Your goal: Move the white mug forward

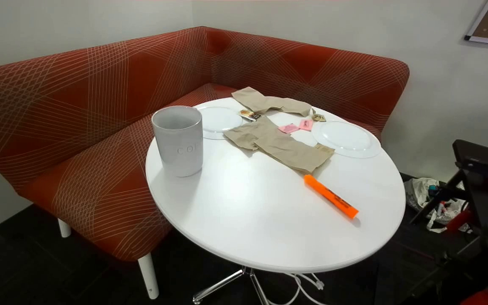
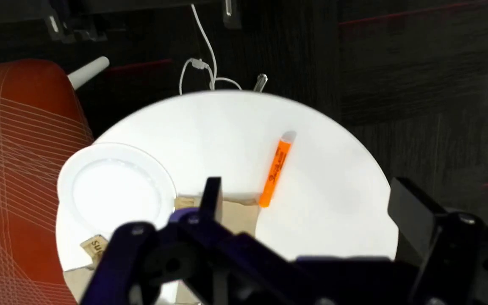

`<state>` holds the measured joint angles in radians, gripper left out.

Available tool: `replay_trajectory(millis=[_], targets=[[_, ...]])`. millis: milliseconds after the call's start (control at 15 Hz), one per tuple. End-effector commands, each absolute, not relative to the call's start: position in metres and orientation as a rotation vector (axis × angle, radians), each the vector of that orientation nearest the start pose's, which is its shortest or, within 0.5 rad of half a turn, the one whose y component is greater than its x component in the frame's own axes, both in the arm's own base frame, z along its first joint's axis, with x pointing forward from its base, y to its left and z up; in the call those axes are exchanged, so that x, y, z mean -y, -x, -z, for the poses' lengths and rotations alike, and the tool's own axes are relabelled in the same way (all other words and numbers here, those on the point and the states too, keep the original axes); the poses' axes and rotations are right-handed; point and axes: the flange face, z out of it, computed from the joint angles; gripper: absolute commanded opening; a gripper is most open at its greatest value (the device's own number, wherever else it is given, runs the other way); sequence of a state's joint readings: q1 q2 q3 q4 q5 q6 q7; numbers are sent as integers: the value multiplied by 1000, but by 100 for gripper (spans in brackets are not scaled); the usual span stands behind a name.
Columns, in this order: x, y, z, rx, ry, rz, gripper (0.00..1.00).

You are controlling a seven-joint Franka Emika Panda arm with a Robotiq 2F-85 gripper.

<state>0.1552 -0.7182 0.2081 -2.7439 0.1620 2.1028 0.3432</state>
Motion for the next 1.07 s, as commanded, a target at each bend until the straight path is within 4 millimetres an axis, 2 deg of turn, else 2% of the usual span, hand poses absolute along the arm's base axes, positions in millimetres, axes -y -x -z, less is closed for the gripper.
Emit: replay_trajectory(millis=[0,267,400,733,1000], targets=[[-144,-356,-419,-260,3079,152,100],[-176,-402,-410,-375,3062,243,100],[-185,-430,-405,-442,3066,293,100],[-188,-508,-392,-566,3085,332,100],[-190,-566,-387,-565,3081,369,100]])
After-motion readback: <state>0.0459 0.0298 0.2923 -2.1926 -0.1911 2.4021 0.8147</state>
